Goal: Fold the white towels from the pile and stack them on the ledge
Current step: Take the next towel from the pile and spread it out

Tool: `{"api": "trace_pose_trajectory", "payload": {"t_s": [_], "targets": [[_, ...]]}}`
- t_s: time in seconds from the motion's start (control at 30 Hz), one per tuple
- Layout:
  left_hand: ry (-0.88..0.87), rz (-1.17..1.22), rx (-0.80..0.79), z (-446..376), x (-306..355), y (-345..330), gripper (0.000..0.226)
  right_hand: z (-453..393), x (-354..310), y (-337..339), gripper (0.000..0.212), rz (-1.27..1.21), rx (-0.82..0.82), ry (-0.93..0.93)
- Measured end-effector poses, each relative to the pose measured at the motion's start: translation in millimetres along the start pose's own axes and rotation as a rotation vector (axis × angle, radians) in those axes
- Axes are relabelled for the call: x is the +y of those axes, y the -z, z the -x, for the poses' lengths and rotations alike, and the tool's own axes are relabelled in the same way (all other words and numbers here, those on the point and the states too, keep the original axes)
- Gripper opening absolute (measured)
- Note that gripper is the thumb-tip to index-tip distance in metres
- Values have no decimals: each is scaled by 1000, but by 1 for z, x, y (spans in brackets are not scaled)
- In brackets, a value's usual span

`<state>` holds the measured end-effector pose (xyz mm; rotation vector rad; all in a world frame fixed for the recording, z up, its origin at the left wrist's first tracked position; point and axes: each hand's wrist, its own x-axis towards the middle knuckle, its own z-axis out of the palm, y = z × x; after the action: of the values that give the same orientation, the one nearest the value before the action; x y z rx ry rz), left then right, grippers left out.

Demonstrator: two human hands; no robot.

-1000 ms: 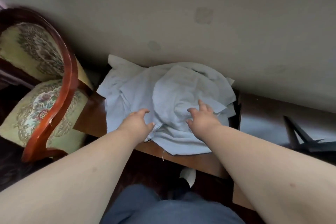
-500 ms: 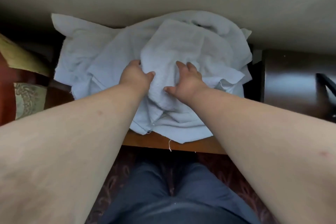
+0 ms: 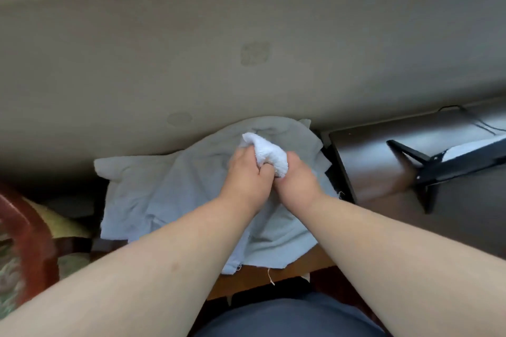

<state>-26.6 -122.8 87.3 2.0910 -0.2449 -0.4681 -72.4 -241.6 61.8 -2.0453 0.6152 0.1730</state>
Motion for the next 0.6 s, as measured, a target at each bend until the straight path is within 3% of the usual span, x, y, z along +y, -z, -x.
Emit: {"api": "trace_pose_trajectory", "payload": {"t_s": [0.03, 0.1, 0.17, 0.2, 0.33, 0.43, 0.6], "targets": [[13, 20, 20, 1, 11, -1, 30, 9, -8, 14, 18, -27, 48, 13], [73, 170, -17, 3, 34, -2, 70, 26, -19, 41, 30, -109, 143, 25], [98, 323, -146, 7, 55, -5, 104, 46, -23, 68, 46, -177, 239, 46], [110, 360, -222, 9, 65, -8, 107, 57, -24, 81, 51, -170, 278, 61], [85, 353, -525, 28, 119, -32, 69, 107, -25, 128, 44, -153, 350, 46], [12, 354, -582, 47, 162, -64, 49, 144, -9, 165, 41, -111, 460, 86], [-31, 371, -617, 103, 225, -135, 46, 218, 47, 223, 77, -66, 653, 57]]}}
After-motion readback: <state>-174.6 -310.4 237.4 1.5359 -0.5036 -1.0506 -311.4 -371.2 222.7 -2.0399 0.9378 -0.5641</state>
